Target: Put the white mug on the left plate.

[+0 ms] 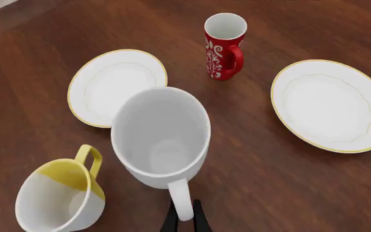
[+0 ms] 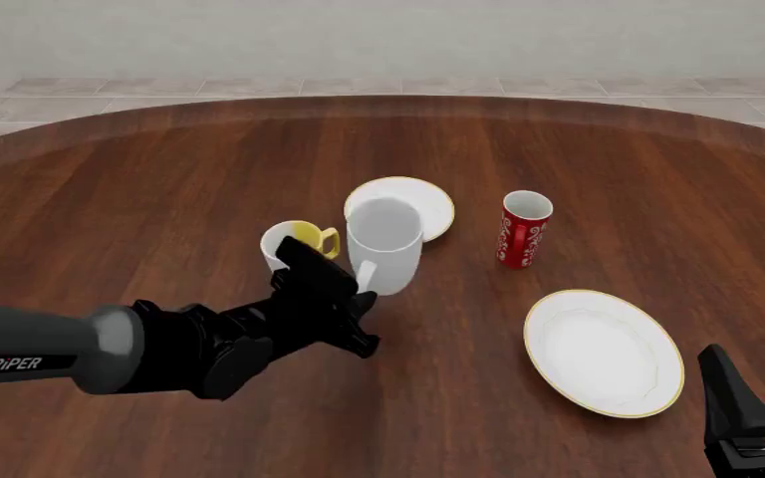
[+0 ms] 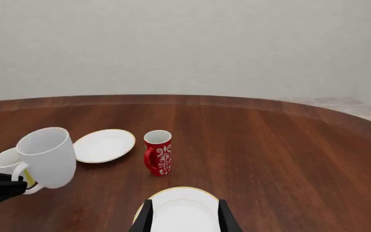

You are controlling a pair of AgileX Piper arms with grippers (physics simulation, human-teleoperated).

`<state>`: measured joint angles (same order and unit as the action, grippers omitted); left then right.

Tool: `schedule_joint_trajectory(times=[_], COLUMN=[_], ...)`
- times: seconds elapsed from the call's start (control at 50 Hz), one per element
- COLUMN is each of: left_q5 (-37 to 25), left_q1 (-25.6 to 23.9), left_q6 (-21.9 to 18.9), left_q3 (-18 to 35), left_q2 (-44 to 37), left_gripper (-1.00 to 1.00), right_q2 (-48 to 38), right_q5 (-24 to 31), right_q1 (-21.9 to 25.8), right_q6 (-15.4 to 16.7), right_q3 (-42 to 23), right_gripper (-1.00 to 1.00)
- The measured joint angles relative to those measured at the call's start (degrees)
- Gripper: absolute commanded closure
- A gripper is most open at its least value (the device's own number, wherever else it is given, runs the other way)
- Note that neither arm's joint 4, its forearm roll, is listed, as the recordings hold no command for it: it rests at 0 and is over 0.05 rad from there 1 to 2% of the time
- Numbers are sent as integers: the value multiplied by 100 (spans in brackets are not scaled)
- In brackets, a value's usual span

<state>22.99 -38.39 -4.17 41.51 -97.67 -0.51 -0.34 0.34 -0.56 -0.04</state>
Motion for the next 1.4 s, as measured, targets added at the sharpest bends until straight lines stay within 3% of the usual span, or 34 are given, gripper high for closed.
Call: schedule_joint_trajectory(times=[0.56, 1.4], left_q5=[-555, -1508], left_q1=[125, 200], left_q6=[-202, 30], left_q3=[259, 1362], left_q2=[548, 806], left_gripper=[100, 100], right_q2=[27, 11], right_q5=[18, 9], right_q1=[-5, -6], right_q6=[-27, -23], right_q3=[3, 2], right_gripper=[-100, -100])
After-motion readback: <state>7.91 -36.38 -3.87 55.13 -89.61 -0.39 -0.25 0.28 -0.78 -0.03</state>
